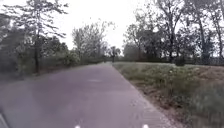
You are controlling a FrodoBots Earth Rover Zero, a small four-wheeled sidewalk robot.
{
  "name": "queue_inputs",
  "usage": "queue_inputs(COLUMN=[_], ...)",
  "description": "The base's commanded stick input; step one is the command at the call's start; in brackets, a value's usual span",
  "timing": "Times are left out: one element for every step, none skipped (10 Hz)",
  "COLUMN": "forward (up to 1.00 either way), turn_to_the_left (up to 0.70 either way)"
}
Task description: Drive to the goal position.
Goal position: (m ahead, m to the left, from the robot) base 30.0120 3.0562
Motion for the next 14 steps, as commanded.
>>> queue_inputs(forward=[1.0,1.0,1.0,1.0,1.0,1.0,1.0,1.0,1.0,1.0,1.0,1.0,1.0,1.0], turn_to_the_left=[0.0,0.0,0.0,0.0,0.0,0.0,0.0,0.0,0.0,0.0,0.0,0.0,0.0,0.0])
